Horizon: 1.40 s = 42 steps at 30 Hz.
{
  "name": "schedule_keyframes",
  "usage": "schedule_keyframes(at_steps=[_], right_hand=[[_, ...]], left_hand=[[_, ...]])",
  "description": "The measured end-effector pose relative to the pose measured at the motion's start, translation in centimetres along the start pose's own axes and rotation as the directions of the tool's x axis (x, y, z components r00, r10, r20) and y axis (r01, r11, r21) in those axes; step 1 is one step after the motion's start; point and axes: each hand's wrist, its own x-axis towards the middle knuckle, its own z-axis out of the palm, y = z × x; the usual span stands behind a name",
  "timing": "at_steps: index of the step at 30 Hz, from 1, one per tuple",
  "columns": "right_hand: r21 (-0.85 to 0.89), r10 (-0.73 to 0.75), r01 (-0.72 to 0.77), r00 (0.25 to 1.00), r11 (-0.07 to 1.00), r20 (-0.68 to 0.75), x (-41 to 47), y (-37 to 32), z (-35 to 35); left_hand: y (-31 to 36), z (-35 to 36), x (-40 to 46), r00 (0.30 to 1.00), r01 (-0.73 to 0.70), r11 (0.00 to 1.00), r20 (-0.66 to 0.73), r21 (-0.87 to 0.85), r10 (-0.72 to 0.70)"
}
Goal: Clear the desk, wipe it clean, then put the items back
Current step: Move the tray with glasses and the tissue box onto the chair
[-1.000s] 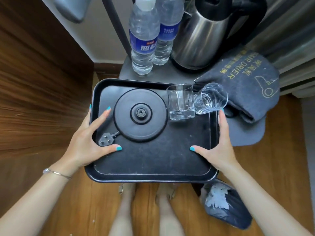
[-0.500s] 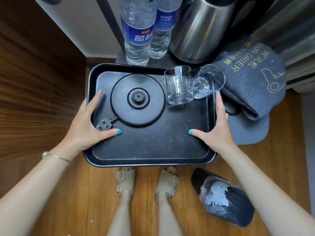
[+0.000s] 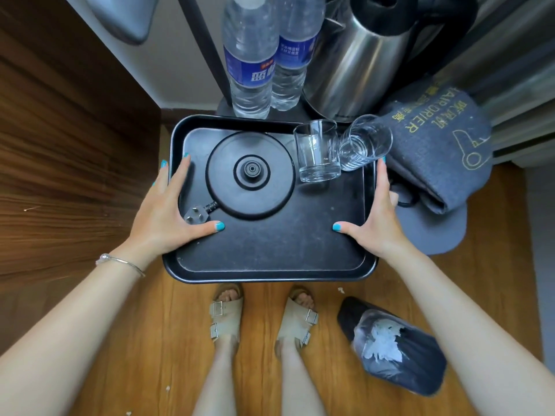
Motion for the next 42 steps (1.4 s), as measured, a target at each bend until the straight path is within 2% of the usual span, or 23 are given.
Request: schedule_keyframes(at_steps=[3,8,13,17,20,23,25,27,30,32,34,36,39,42], right_hand=[[-0.003,0.053,-0.053,0.999,0.999,-0.015,-0.3,-0.3,0.1],[0.032,0.155,-0.154,0.988,0.987,-0.017,-2.1,0.3,-0.4],[0.256,0.324,-0.318,0.946,0.913,0.022,-4.7,0.3,-2.0],[0.377,0.488,-0.457,0.873,0.806,0.014,-7.4,0.5,-2.3],[0.325,0.604,-0.570,0.797,0.754,-0.005,-10.3,1.0,-1.8],[0.117,0.660,-0.665,0.747,0.738,0.082,-13.4,1.2,-0.8],[-0.120,0.626,-0.615,0.756,0.779,0.192,-15.1,0.7,0.3],[-0.314,0.548,-0.455,0.755,0.833,0.360,-16.5,0.0,1.9],[-0.412,0.463,-0.249,0.668,0.877,0.582,-17.9,-1.0,5.0],[-0.444,0.438,-0.155,0.614,0.883,0.656,-18.2,-1.5,6.8],[-0.470,0.429,-0.086,0.575,0.878,0.697,-18.3,-2.3,7.9],[-0.489,0.444,-0.084,0.573,0.868,0.689,-17.9,-3.4,8.7],[-0.494,0.430,-0.084,0.630,0.866,0.647,-16.9,-5.3,9.6],[-0.465,0.358,-0.018,0.664,0.885,0.656,-16.4,-7.5,10.2]], left_hand=[[0.1,-0.1,-0.2,1.000,-0.003,0.997,-0.026,0.079,0.005],[0.5,0.1,-1.9,0.994,0.104,0.995,-0.029,0.007,-0.104],[1.1,0.0,-6.1,0.967,0.243,0.948,-0.027,-0.203,-0.254],[0.5,0.6,-10.8,0.945,0.316,0.919,-0.010,-0.236,-0.328],[-0.3,1.8,-14.5,0.900,0.429,0.863,0.052,-0.265,-0.432],[-0.3,3.7,-18.2,0.861,0.506,0.811,0.115,-0.293,-0.495],[-0.4,5.2,-20.4,0.850,0.527,0.796,0.179,-0.297,-0.496],[-0.4,6.7,-22.6,0.834,0.542,0.801,0.281,-0.254,-0.476],[0.0,9.3,-25.9,0.775,0.593,0.785,0.391,-0.179,-0.496],[0.1,11.1,-27.9,0.727,0.649,0.736,0.442,-0.192,-0.525],[0.5,12.6,-29.9,0.663,0.715,0.669,0.503,-0.204,-0.554],[0.7,13.6,-32.0,0.618,0.757,0.623,0.528,-0.198,-0.582],[0.8,14.4,-34.7,0.565,0.807,0.554,0.544,-0.205,-0.621],[0.5,14.2,-36.9,0.523,0.840,0.500,0.554,-0.210,-0.648]])
